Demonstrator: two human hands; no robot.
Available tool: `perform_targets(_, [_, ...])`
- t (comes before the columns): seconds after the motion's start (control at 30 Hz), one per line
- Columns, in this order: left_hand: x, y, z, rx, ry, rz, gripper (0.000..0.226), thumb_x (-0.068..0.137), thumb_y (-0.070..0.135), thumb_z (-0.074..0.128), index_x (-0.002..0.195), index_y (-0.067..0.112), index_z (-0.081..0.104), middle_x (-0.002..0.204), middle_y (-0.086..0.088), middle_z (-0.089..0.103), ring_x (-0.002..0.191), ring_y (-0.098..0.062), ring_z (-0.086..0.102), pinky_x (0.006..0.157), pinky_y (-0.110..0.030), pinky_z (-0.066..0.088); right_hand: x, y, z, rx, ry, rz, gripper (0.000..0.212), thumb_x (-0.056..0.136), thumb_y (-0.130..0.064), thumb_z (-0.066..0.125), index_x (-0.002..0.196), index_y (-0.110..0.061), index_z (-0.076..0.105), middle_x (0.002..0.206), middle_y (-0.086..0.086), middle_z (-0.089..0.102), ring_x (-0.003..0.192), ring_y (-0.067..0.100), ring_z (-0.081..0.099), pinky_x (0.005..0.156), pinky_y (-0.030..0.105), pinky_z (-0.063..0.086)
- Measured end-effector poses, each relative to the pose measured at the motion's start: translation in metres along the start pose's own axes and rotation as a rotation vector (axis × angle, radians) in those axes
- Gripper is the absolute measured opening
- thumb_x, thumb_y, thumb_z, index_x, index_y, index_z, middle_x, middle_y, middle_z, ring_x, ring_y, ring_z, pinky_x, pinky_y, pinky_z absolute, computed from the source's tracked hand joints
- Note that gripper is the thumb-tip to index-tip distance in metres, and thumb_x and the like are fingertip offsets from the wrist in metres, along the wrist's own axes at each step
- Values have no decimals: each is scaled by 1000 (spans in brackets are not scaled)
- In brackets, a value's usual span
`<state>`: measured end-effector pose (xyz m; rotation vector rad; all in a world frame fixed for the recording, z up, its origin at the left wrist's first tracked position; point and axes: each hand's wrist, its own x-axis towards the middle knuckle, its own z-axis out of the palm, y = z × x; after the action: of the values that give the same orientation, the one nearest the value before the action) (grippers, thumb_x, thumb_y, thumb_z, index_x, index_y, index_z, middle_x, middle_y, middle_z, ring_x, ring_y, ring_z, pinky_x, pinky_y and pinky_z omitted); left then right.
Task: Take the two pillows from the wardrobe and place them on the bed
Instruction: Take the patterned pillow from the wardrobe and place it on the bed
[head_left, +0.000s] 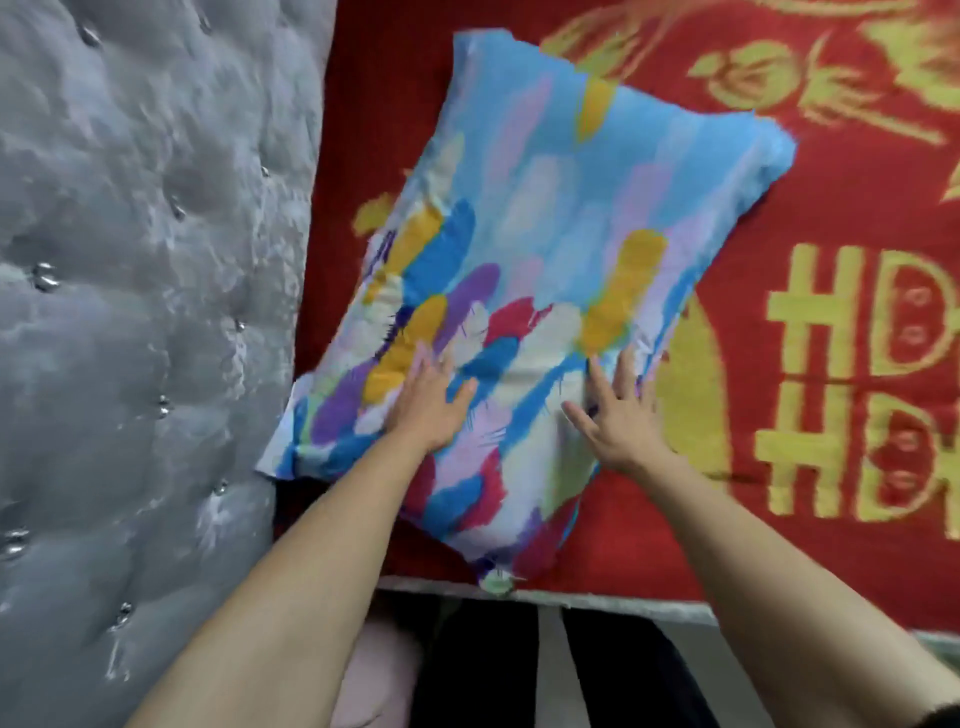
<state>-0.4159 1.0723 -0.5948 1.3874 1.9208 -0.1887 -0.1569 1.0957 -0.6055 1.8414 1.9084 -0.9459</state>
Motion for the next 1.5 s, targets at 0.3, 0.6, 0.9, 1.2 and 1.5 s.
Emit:
perform_targets(0.3, [6, 7, 17, 315, 237, -32, 59, 96, 58, 26, 142, 25, 42, 147, -11, 41, 127, -34, 38, 98, -50, 32, 9, -7, 34, 250, 173, -12, 77, 96, -61, 38, 157, -32, 2, 161, 9, -27, 147, 47, -8, 121, 54, 0])
perform_targets(0.6, [81, -11, -27, 160, 449, -197, 61, 100, 41, 39, 152, 36, 10, 162, -17, 4, 148, -37, 4, 110, -66, 16, 4, -31, 46, 511, 280, 204, 76, 95, -53, 50, 152, -49, 1, 157, 21, -31, 148, 46, -1, 117, 54, 22])
perform_targets(0.9, [68, -6, -59, -67, 669, -72, 33, 95, 18, 51, 124, 21, 66, 106, -24, 70, 96, -45, 62, 80, -43, 47, -4, -67, 35, 544, 558, 222, 64, 96, -24, 56, 154, -21, 30, 146, 35, 22, 131, 52, 30, 109, 54, 29])
perform_targets(1.2, [66, 22, -162, -250, 1061, 75, 34, 90, 25, 49, 116, 20, 71, 106, -14, 74, 96, -33, 68, 82, -34, 49, 46, -95, -63, 597, 901, -11, 49, 95, -20, 55, 143, -10, 49, 141, 35, 34, 131, 50, 37, 109, 49, 32])
perform_targets(1.5, [98, -7, -185, -94, 888, -12, 36, 96, 27, 42, 120, 14, 65, 121, -15, 66, 109, -37, 58, 87, -38, 42, 124, -107, -123, 338, 605, -177, 52, 100, -41, 43, 150, -27, 36, 160, 26, 11, 129, 47, 40, 104, 47, 40])
